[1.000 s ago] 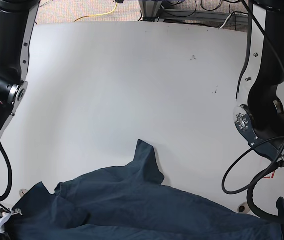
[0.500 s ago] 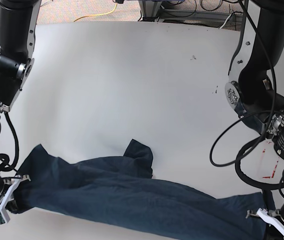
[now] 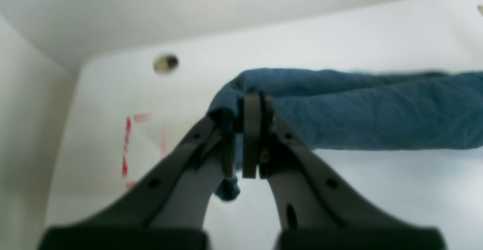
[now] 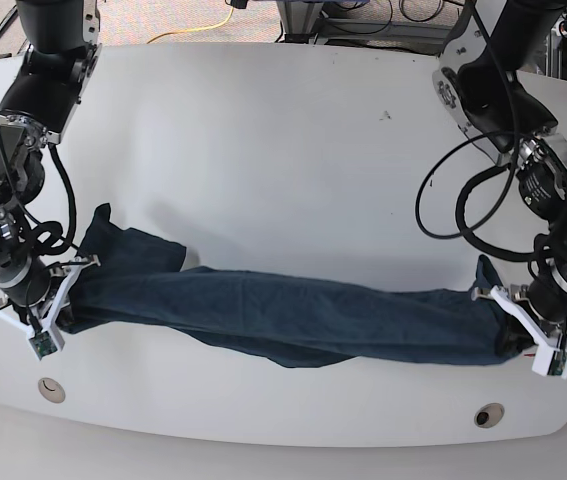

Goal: Layout the t-shirt on the table in an organized manner, then fold the t-shirt properly
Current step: 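Lower the shirt onto the table with both grippers, stretching it between them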

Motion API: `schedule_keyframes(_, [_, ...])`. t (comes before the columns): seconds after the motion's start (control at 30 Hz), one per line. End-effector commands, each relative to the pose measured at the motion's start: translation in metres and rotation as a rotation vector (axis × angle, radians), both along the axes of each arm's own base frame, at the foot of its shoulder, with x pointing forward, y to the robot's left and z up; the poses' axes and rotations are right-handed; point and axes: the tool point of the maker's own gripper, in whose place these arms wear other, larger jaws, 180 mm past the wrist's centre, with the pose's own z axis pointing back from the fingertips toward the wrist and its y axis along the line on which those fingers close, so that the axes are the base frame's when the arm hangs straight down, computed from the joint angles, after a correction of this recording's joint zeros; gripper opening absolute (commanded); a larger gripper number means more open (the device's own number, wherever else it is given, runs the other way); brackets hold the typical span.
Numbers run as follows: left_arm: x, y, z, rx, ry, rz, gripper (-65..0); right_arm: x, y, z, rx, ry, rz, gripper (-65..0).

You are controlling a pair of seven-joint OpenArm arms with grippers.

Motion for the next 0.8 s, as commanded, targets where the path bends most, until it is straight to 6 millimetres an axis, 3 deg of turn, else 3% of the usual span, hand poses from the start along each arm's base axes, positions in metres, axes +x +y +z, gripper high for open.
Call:
schedule_keyframes(0.0, [-0.009, 0.004, 0.003, 0.015, -0.034, -0.001, -65.0, -0.007, -0.002, 0.006, 0.001, -0.034, -0.006, -65.0])
schedule_keyframes(0.13, [-0.032, 0.01, -0.032, 0.015, 0.05, 0.016, -65.0, -0.023, 0.005, -0.012, 0.014, 0.002, -0.007, -65.0])
schedule_keyframes(0.33, [-0.065, 0.017, -0.067, -0.006, 0.15, 0.033, -65.0, -0.046, 0.006, -0.034, -0.007, 0.077, -0.011, -65.0])
schedule_keyframes(0.53, [-0.093, 0.03, -0.097, -0.01, 0.25, 0.072, -65.0, -0.068, -0.005, -0.051, -0.022, 0.141, -0.042, -65.0])
schedule_keyframes(0.7, [-0.098, 0.043, -0.101, 0.031, 0.276, 0.076, -65.0, -0.071, -0.014, -0.056, -0.039, 0.168, -0.05, -65.0])
schedule_keyframes(0.77, [-0.089, 0.036, -0.103, 0.015, 0.265, 0.052, -65.0, -0.069, -0.015, -0.067, -0.019, 0.2, -0.056, -65.0])
